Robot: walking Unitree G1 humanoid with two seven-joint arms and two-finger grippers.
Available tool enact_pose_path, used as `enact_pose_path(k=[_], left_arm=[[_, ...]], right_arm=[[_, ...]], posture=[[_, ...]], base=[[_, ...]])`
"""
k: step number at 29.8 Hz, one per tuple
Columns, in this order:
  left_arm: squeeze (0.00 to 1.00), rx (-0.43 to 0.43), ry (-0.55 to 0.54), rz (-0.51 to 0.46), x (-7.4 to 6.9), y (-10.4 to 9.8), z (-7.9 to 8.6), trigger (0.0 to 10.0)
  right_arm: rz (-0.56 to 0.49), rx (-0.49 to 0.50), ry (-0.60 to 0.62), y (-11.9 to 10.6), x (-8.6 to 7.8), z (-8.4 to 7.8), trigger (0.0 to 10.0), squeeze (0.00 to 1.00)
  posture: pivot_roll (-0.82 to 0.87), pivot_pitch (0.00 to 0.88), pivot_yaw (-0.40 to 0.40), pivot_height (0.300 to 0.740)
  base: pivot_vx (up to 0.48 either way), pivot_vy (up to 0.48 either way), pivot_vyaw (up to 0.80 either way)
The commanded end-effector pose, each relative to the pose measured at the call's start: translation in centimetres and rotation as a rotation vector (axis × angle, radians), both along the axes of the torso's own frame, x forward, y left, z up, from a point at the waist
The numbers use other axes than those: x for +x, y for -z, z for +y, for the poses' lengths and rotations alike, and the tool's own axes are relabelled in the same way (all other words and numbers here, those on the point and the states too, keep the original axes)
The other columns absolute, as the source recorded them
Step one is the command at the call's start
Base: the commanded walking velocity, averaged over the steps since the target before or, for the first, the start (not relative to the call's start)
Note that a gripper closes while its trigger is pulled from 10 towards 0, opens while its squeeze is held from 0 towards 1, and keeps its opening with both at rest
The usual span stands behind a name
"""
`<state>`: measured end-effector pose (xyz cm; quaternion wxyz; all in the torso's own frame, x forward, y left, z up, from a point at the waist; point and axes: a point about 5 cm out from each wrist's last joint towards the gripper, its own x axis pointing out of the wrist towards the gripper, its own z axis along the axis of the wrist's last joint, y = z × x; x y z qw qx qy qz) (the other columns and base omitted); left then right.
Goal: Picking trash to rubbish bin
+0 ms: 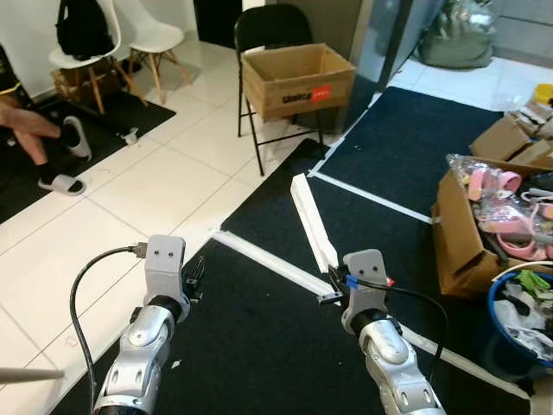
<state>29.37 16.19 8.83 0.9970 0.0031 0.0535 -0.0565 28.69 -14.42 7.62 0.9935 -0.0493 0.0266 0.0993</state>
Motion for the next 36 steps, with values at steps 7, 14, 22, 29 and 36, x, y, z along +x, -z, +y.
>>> enact_pose_path(k=[7,14,22,29,36], left_arm=[[0.00,0.008,-0.001,0.030,-0.37,0.73,0.21,10.0],[0.00,0.006,0.006,0.030,-0.33,0.75,0.11,10.0],[0.00,0.000,0.013,0.031,-0.27,0.78,-0.09,10.0],[0.00,-0.002,0.011,0.033,-0.26,0.81,-0.10,10.0],[0.00,-0.006,0.009,0.033,-0.25,0.83,-0.11,10.0]], right_arm=[[0.021,0.002,-0.013,0.53,-0.24,0.11,10.0,0.00],[0.026,0.003,-0.012,0.73,-0.32,-0.04,10.0,0.00],[0.032,0.008,-0.015,0.89,-0.45,-0.02,10.0,0.00],[0.034,0.016,-0.029,0.91,-0.51,0.10,10.0,0.00],[0.041,0.019,-0.036,1.07,-0.58,0.09,10.0,0.00]], posture=[[-0.01,0.109,0.028,0.740],[-0.01,0.099,0.031,0.740],[-0.01,0.092,0.031,0.740],[-0.02,0.091,0.028,0.740],[-0.02,0.091,0.027,0.740]], base=[[0.268,0.000,0.00],[0.278,0.000,0.00],[0.277,0.000,0.00],[0.280,0.000,-0.07],[0.281,0.000,-0.54]])
